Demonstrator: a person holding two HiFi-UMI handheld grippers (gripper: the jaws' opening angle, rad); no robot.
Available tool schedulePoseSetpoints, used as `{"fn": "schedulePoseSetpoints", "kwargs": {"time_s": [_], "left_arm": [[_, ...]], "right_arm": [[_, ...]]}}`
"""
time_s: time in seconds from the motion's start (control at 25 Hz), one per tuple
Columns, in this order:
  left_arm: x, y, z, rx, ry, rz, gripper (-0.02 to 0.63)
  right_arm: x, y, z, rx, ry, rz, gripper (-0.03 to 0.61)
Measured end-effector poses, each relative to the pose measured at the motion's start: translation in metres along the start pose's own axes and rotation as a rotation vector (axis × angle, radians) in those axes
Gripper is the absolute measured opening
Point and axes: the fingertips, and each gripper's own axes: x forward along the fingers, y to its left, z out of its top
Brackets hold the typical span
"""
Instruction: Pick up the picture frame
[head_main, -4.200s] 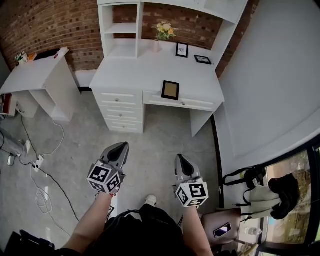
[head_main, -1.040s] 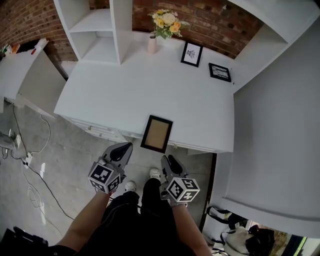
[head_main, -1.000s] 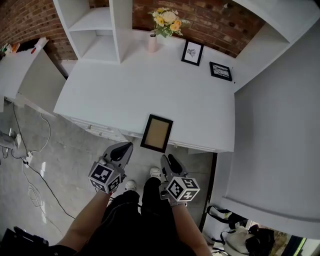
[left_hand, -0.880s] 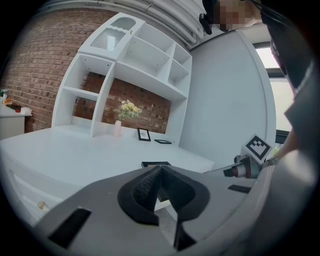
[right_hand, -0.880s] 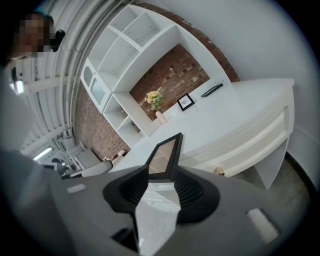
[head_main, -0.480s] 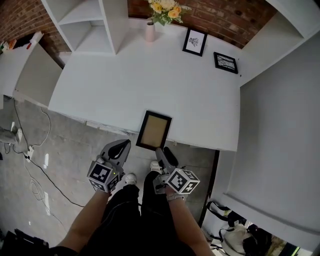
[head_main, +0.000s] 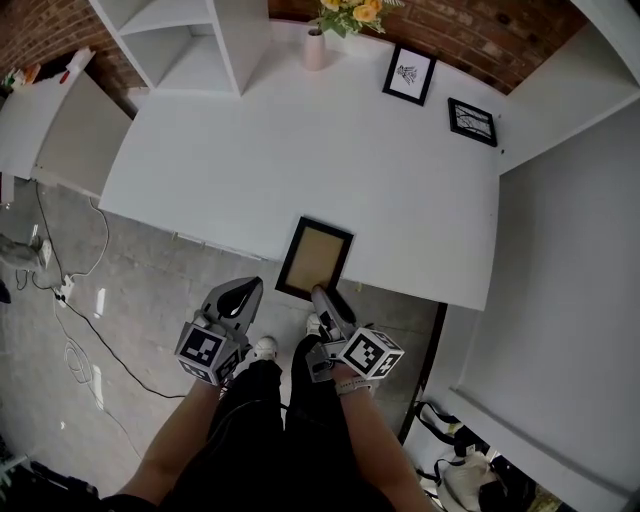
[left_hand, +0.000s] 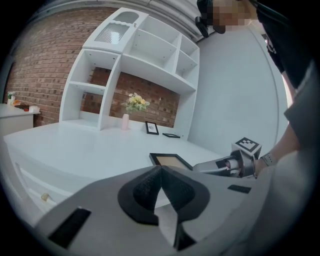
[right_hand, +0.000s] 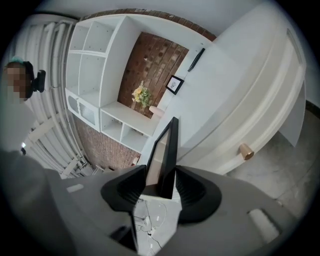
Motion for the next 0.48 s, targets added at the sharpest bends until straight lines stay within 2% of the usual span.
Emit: {"fn": "schedulePoseSetpoints", "kwargs": {"time_s": [0.2,0.48], "left_arm": [[-0.002,0.011,-0.003,-0.014,0.009,0.033,0.009],[-0.003,0.018,-0.009,-0.037,0.015,0.055,0.009]], "right_arm": [[0.009,0.0,-0.002,0.047,0.023,0.026,0.183],[0.022,0.002,-0.003,0.122,0.041,0.082,0.132]]}}
